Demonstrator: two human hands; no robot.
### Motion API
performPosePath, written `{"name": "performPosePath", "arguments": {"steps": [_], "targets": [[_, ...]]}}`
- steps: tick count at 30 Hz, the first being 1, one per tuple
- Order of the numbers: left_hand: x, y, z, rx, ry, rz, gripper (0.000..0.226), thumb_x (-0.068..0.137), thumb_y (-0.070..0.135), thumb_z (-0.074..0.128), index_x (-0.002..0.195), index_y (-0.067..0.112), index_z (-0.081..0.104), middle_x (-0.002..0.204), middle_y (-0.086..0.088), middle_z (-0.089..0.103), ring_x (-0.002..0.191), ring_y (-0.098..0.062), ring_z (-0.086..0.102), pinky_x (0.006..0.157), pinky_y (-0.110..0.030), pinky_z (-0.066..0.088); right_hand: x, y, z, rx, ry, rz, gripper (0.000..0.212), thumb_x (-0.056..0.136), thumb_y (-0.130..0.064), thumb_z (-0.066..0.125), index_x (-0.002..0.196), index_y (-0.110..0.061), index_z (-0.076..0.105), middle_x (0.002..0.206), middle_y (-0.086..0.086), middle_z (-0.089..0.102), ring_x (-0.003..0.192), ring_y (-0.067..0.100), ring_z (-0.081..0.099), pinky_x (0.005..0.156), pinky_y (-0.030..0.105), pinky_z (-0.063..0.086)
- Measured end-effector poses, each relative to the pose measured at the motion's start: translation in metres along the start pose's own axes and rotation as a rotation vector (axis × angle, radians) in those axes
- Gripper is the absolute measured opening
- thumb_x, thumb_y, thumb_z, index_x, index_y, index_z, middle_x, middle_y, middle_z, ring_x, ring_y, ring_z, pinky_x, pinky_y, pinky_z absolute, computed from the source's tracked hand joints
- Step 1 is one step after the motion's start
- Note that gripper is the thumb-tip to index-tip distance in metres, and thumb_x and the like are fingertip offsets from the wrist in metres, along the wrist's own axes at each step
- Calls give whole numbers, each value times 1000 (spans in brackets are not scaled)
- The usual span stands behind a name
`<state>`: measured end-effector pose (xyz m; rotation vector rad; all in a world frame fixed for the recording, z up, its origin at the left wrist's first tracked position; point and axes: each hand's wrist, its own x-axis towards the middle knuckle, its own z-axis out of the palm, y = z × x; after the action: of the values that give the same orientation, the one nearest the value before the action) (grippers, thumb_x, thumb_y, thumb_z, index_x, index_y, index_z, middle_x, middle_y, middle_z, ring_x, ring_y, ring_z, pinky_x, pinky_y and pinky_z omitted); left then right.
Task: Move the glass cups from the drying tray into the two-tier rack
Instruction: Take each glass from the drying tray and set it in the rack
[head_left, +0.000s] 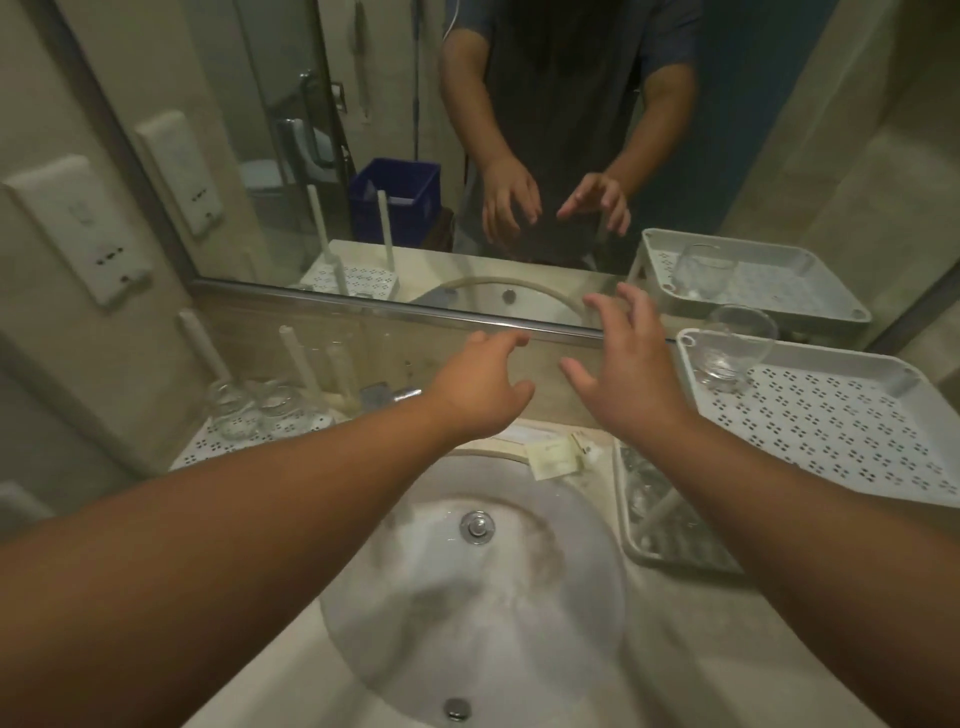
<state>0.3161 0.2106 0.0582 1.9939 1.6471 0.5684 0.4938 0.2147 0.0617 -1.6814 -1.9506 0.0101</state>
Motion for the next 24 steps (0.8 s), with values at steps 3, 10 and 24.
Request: {"name": "performPosePath", "arguments": {"steps": [3,10,24], "targets": [[-11,-32,-24,13,9,-24,57,93,33,63,146,30,42,146,-4,43,118,-19,57,100,-29,42,-5,-35,21,64,-37,-19,66,81,-34,76,138,-24,43,156,6,20,130,28,43,103,37,42],[-39,-106,-79,62,13,-103,53,93,32,64,143,28,48,145,-7,43,123,-19,55,104,-25,36,-7,-126,63,154,-134,-67,67,84,-29,74,141,-26,40,163,7,0,119,30,53,92,29,43],[-63,-226,-151,170,28,-232,41,93,39,61,131,21,63,132,-1,63,116,-18,62,98,-33,49,19,-241,163,213,-327,-147,52,86,-27,69,134,-22,49,130,1,47,110,19,56,93,34,45]]}}
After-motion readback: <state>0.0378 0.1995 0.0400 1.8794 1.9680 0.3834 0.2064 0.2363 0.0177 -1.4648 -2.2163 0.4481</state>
